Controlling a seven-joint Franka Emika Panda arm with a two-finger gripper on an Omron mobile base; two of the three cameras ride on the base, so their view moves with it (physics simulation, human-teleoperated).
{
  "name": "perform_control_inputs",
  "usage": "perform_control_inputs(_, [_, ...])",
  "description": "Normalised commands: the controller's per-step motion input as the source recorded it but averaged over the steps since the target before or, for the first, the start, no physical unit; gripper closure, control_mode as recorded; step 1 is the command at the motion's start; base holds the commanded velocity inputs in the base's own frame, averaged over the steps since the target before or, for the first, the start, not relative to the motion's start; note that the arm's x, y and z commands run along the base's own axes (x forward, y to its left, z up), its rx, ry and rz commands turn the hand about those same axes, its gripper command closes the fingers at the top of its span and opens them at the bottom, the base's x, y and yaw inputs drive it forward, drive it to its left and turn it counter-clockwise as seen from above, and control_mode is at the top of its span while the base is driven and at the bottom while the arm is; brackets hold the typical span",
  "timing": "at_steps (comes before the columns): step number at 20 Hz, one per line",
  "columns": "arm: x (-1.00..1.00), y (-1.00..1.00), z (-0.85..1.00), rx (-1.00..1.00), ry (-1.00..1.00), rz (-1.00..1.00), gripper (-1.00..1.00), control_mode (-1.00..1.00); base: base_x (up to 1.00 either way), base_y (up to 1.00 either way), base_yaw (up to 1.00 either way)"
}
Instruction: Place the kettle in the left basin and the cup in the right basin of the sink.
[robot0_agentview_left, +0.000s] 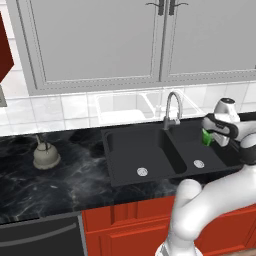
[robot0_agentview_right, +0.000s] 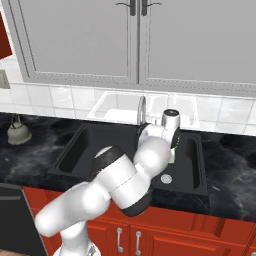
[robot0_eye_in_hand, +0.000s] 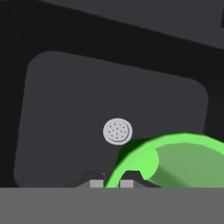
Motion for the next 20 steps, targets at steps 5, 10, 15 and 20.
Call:
perform_control_inputs(5, [0.48, -0.14, -0.42, 0.00, 0.06, 0.08, 1.00, -1.00, 0.00, 0.00, 0.00])
perform_control_inputs(10, [0.41, -0.05, -0.45, 0.00, 0.13, 0.08, 1.00, -1.00, 0.00, 0.00, 0.00])
perform_control_inputs(15, [0.40, -0.02, -0.30, 0.00, 0.20, 0.07, 1.00, -1.00, 0.00, 0.00, 0.00])
perform_control_inputs(20, [0.27, -0.07, -0.36, 0.00, 0.09, 0.06, 1.00, -1.00, 0.00, 0.00, 0.00])
